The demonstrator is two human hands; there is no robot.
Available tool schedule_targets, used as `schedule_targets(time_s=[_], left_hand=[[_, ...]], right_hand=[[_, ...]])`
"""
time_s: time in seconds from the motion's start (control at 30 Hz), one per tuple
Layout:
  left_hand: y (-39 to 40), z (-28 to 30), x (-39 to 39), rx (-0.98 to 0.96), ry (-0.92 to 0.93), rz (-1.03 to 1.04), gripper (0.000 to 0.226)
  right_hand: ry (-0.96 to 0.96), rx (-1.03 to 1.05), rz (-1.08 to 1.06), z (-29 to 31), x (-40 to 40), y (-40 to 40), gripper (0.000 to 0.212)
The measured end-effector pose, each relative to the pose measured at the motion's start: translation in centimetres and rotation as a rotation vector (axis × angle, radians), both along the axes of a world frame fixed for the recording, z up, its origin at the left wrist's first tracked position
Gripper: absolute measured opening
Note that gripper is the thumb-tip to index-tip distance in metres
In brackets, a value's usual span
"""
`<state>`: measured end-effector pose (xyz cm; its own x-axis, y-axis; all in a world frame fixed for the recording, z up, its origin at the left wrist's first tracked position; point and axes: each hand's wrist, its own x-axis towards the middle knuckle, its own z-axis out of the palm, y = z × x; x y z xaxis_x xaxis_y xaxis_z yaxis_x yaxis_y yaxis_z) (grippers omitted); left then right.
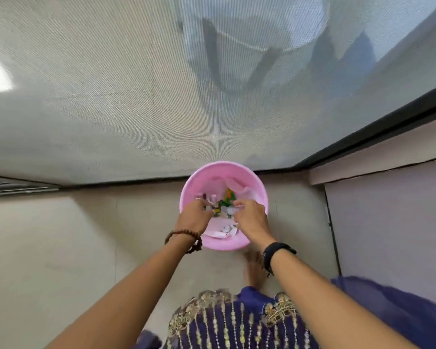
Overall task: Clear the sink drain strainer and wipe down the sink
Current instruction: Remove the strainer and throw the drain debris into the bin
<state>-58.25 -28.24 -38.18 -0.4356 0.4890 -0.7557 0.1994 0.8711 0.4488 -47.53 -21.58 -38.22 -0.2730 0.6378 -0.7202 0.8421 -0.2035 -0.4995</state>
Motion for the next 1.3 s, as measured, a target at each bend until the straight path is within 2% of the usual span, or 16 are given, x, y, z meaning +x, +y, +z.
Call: schedule_targets(time_s=[0.07,0.13,0.3,0.37,0.5,0.67,0.87,1.0,1.07,1.3], left_hand=[[0.4,1.8,-0.4,0.025,-0.002,0.007,0.028],[1.1,4.5,-0.7,0.065,-0.005,-0.004,0.026],[3.1,14.2,-1.1,0.174,-0.017,0.028,0.009],[3.4,18.3,-0.8,0.186,-0.056,0.067,0.013],[3.4,26.2,1.0,0.259,-0.127,0.174,0.016],[4.0,37.0,3.2,0.417,-0.107,0.119,0.023],[3.9,50.1,9.4,0.605,-0.231,0.113,0.017],[3.2,57.0,14.2,0.744,-0.264,0.003,0.014],[2.8,59.9,16.5,0.772,-0.325,-0.075,0.014],[3.1,66.1,26.3,0.771,-0.567,-0.314,0.019]], right_hand=[[0.026,-0.021,-0.089,1.9,-0.1,0.4,0.023],[0.068,-0.026,-0.129,4.6,-0.5,0.8,0.025],[0.158,0.027,-0.132,13.9,-2.1,2.1,0.021],[0.2,0.061,-0.164,18.5,-2.6,2.2,0.018],[0.249,0.14,-0.262,26.6,-2.4,1.5,0.031],[0.329,0.27,-0.303,36.9,-0.5,1.0,0.026],[0.462,0.432,-0.486,49.2,5.0,0.7,0.031],[0.531,0.542,-0.596,56.1,10.2,0.3,0.024],[0.553,0.591,-0.649,59.0,13.4,-0.2,0.02],[0.537,0.693,-0.856,64.8,24.9,-1.2,0.03]])
